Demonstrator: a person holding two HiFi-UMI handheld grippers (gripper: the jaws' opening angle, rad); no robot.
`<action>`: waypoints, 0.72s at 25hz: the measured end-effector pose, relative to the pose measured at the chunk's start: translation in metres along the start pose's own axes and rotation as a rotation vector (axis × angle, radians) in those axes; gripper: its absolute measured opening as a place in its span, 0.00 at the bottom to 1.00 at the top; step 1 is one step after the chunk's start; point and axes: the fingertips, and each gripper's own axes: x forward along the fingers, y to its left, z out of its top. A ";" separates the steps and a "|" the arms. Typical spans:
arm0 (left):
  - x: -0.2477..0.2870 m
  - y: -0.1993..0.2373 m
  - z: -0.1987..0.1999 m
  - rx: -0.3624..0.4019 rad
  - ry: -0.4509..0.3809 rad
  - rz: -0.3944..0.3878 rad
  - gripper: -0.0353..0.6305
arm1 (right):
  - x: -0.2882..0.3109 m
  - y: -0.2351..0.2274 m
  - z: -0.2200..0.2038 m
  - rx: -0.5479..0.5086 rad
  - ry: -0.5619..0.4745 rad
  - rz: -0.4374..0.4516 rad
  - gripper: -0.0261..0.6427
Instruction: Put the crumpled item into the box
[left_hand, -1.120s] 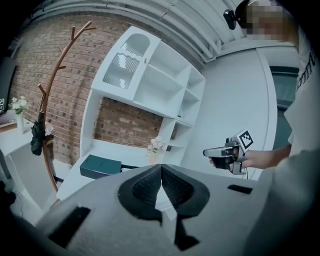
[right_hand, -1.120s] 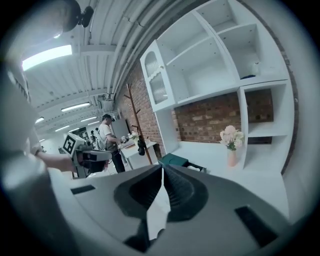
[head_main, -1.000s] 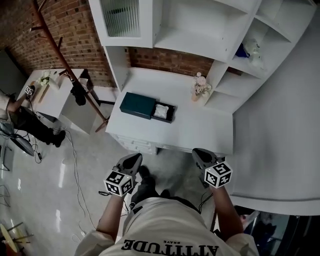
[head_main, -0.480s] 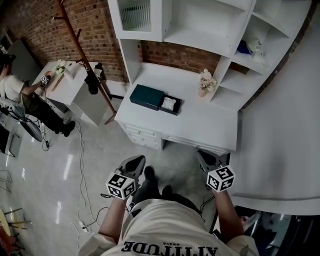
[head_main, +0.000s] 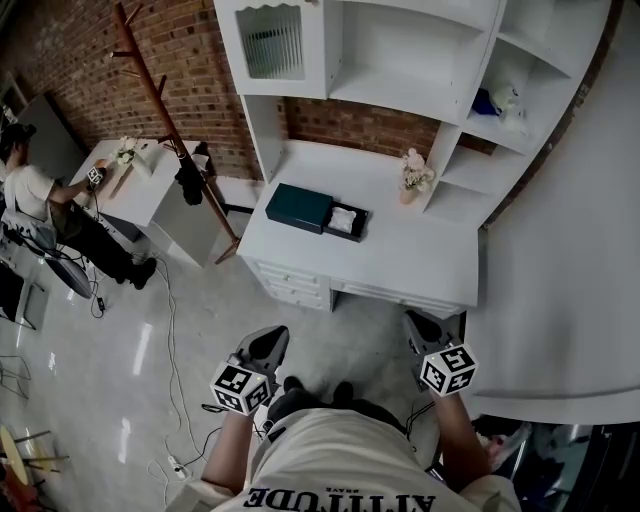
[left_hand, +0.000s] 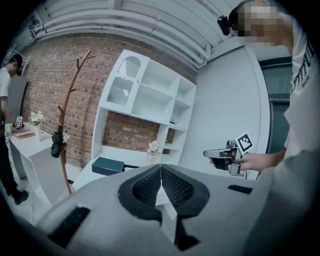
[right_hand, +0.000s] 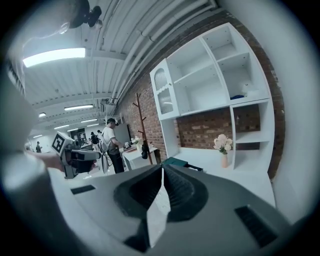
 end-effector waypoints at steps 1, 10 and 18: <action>-0.001 0.003 0.002 0.008 0.001 -0.001 0.09 | 0.001 0.000 0.003 -0.003 -0.004 -0.009 0.09; -0.004 0.041 0.029 0.032 -0.015 -0.022 0.09 | 0.015 0.019 0.028 -0.024 -0.056 -0.039 0.09; -0.001 0.058 0.037 0.038 -0.024 -0.038 0.09 | 0.028 0.024 0.039 -0.003 -0.083 -0.060 0.09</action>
